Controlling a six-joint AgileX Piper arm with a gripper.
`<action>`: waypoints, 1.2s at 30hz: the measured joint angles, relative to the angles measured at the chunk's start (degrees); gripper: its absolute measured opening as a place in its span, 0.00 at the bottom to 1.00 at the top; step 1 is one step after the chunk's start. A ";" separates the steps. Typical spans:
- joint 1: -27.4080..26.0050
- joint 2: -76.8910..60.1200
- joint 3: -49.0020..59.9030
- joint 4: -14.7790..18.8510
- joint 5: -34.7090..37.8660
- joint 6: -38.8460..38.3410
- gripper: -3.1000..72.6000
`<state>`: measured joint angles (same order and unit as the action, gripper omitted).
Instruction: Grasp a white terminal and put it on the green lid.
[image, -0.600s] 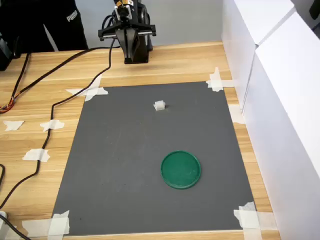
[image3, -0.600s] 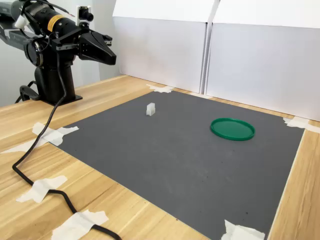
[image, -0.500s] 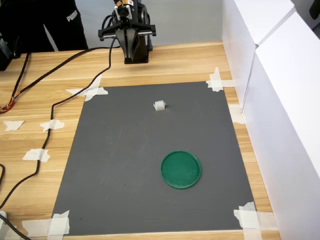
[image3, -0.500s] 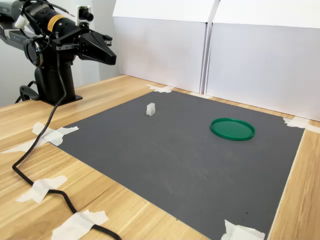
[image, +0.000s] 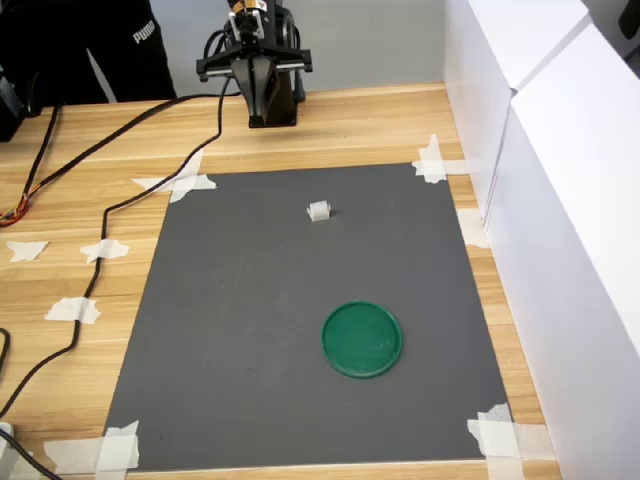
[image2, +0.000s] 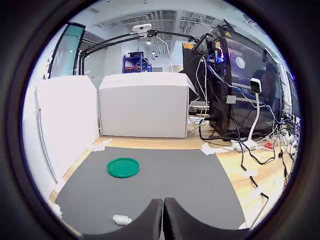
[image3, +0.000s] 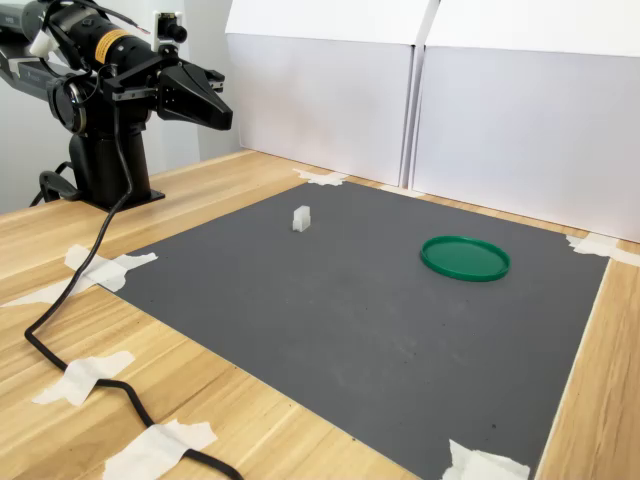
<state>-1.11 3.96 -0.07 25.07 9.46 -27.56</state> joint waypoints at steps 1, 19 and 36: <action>0.00 0.00 0.00 0.00 0.00 0.00 0.02; 0.01 16.43 -12.30 -0.23 8.09 0.00 0.02; 0.01 36.62 -34.60 -15.08 37.91 0.00 0.02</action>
<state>-1.10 40.58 -34.67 9.99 47.37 -27.56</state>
